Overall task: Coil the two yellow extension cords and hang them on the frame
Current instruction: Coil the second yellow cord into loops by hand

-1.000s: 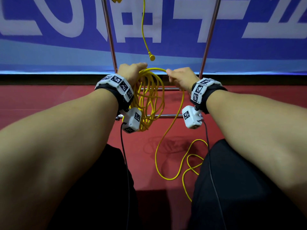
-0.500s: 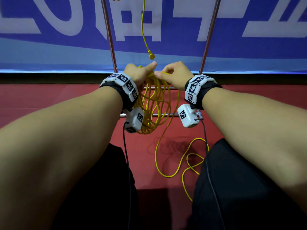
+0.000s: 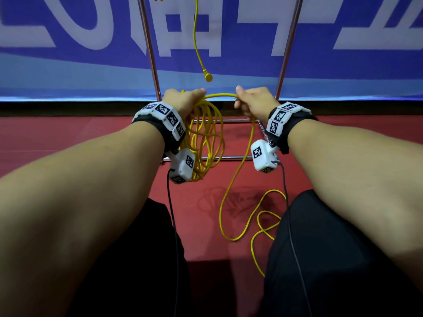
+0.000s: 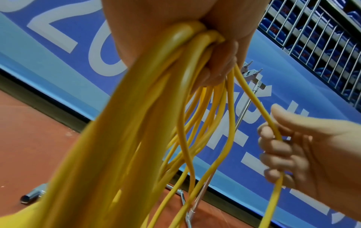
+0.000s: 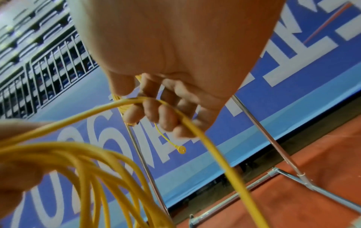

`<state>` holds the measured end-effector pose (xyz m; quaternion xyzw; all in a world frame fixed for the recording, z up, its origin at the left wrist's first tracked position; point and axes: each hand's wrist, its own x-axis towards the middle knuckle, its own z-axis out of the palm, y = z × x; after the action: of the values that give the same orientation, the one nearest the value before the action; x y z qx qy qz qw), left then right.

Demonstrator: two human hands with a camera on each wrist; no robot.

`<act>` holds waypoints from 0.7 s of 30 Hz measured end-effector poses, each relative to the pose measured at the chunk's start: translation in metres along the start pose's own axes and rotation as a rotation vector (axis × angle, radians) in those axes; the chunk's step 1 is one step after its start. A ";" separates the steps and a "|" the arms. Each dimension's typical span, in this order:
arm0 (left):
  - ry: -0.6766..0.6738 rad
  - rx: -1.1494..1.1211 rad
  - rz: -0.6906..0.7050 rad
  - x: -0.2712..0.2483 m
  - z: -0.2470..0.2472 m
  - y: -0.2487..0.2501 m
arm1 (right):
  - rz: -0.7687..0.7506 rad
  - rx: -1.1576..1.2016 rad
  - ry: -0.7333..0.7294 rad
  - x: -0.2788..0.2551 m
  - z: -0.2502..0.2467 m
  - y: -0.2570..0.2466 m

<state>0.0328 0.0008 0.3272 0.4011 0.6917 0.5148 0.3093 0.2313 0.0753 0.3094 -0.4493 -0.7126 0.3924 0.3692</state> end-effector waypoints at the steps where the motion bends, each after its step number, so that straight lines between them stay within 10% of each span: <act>1: -0.016 0.014 -0.002 -0.002 0.000 0.001 | -0.025 -0.019 0.037 0.003 0.000 0.000; 21: -0.002 0.144 -0.023 -0.011 0.009 0.010 | -0.206 -0.141 -0.116 -0.009 0.017 -0.019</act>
<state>0.0487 -0.0033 0.3341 0.4148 0.7314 0.4597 0.2859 0.2125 0.0578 0.3175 -0.3752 -0.8008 0.3269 0.3333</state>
